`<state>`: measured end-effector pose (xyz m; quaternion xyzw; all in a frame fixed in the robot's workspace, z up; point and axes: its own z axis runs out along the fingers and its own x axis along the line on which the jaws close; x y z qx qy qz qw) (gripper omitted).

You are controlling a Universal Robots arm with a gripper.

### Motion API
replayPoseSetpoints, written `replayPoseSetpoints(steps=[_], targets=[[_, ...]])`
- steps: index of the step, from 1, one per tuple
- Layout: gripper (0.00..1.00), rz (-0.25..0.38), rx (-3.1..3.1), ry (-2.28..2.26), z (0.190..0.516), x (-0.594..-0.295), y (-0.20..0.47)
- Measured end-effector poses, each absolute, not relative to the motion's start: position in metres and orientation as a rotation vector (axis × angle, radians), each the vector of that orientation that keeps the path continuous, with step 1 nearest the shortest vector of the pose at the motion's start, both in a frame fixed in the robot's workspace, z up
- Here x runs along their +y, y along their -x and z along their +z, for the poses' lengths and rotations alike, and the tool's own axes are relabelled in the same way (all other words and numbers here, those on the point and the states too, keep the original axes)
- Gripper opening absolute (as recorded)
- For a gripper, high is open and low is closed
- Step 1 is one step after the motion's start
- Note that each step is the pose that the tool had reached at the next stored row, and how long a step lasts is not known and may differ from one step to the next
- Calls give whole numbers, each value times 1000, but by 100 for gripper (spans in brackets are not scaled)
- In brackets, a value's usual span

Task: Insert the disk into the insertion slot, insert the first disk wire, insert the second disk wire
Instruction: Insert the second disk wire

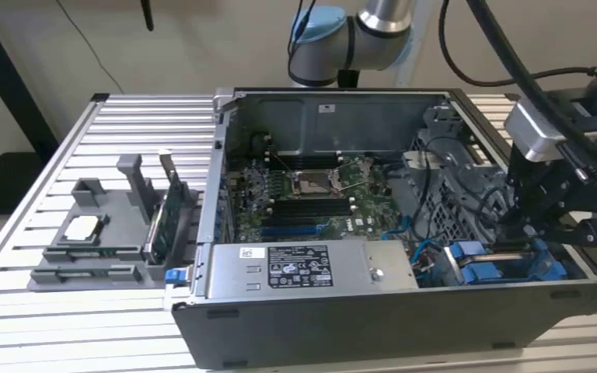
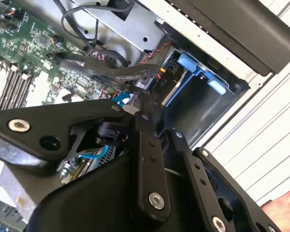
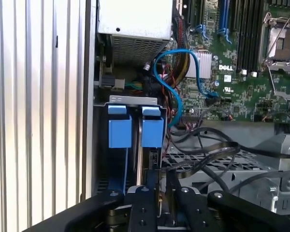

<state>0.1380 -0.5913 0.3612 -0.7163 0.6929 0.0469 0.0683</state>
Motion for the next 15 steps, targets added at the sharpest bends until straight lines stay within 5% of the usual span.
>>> replayPoseSetpoints(steps=[15], targets=[[24, 142, 2087, 2157, 380, -591, -138]])
